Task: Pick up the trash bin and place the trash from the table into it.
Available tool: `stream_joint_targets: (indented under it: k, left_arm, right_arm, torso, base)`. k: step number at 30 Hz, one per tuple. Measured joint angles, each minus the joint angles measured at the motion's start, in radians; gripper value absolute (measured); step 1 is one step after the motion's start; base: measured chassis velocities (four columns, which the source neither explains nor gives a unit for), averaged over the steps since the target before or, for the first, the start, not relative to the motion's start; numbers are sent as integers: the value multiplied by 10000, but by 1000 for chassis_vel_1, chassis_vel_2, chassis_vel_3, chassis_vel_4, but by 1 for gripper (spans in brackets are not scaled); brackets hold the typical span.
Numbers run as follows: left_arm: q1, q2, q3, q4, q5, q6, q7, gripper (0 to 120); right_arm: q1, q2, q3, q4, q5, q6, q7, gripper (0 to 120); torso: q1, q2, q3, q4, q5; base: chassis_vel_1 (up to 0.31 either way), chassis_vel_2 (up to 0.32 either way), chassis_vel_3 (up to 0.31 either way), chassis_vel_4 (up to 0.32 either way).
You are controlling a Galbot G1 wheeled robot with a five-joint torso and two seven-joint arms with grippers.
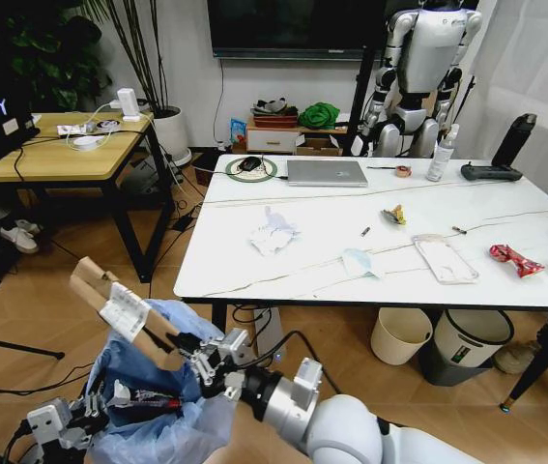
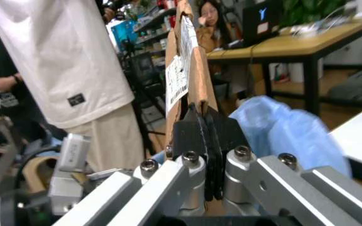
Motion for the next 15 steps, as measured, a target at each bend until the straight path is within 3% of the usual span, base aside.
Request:
stream_joint_targets:
  k: [8, 15]
  left_arm:
    - [-35, -24, -22, -2, -2, 18, 3, 0]
    - [-57, -16, -151, -98, -189, 36, 3, 0]
  right_arm:
    - [140, 384, -221, -201, 870, -94, -345, 0]
    - [-180, 56, -307, -198, 692, 30, -600, 0]
  torso:
    - [0, 0, 0, 1, -1]
    - [0, 0, 0, 0, -1]
  base:
    - [0, 0, 0, 0]
    - [0, 0, 0, 0]
